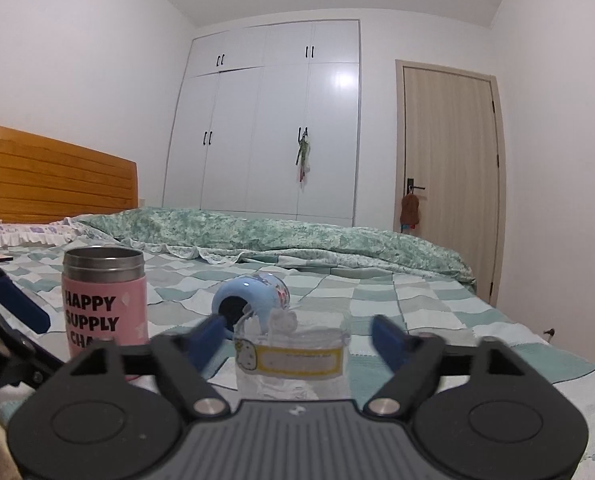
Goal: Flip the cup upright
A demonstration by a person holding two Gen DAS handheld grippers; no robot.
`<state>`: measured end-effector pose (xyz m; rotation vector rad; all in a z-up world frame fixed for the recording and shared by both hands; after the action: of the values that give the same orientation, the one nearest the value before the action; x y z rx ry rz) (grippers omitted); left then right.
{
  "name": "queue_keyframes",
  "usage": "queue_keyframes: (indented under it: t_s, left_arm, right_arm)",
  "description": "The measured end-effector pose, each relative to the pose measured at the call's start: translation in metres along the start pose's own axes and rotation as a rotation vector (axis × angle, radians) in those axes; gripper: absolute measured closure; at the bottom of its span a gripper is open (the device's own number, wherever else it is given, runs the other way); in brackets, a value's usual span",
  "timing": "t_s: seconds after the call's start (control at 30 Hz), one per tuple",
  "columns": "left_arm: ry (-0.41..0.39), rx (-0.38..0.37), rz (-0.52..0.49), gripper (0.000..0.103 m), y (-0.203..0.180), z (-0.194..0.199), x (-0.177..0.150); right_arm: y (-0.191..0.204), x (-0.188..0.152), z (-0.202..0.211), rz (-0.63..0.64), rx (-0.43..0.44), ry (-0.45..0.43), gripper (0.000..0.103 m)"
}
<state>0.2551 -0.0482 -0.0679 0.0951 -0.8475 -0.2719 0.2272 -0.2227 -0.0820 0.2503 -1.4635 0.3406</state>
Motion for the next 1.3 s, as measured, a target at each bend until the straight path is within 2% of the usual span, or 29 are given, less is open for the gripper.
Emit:
queue_keyframes:
  t_s: [0.07,0.27,0.4,0.77,0.87,1.07,1.2,1.3]
  left_arm:
    - [-0.003,0.000,-0.001,0.000,0.000,0.000,-0.001]
    - [-0.011,0.005,0.000,0.000,0.001,0.006,-0.003]
    - [-0.037,0.000,0.018,0.000,0.004,0.021,-0.005]
    - [-0.174,-0.013,0.111,0.000,0.009,0.098,-0.029]
    - [-0.235,0.001,0.138,0.000,0.013,0.123,-0.037]
    - [-0.400,0.086,0.220,0.000,0.022,0.172,-0.064]
    - [-0.515,0.159,0.260,0.000,0.018,0.191,-0.082]
    - [-0.554,0.177,0.260,0.000,0.013,0.200,-0.092]
  right_arm:
    - [0.001,0.001,0.002,0.003,-0.001,-0.009,0.017]
    - [0.001,0.008,0.014,-0.023,-0.004,-0.032,0.005]
    - [0.006,0.019,0.037,-0.026,-0.007,-0.054,0.000]
    - [0.031,0.058,0.126,-0.092,-0.021,-0.044,0.000]
    - [0.040,0.066,0.148,-0.105,-0.028,-0.029,0.000]
    - [0.061,0.069,0.193,-0.125,-0.060,-0.013,0.000]
    - [0.068,0.062,0.210,-0.124,-0.074,-0.025,0.000]
    - [0.069,0.059,0.214,-0.108,-0.081,-0.028,0.000]
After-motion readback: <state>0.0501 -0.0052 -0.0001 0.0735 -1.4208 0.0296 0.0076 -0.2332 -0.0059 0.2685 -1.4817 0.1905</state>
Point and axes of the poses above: each gripper's, at about its wrist camera, not at the fingertips, and z roughly against the way its jaws point, y to its left, x to its top, the point moved 5 cm from there along -z, roughly the way its jaws point, and after that the axes turned 12 degrees about x, right-handed, at the moved point
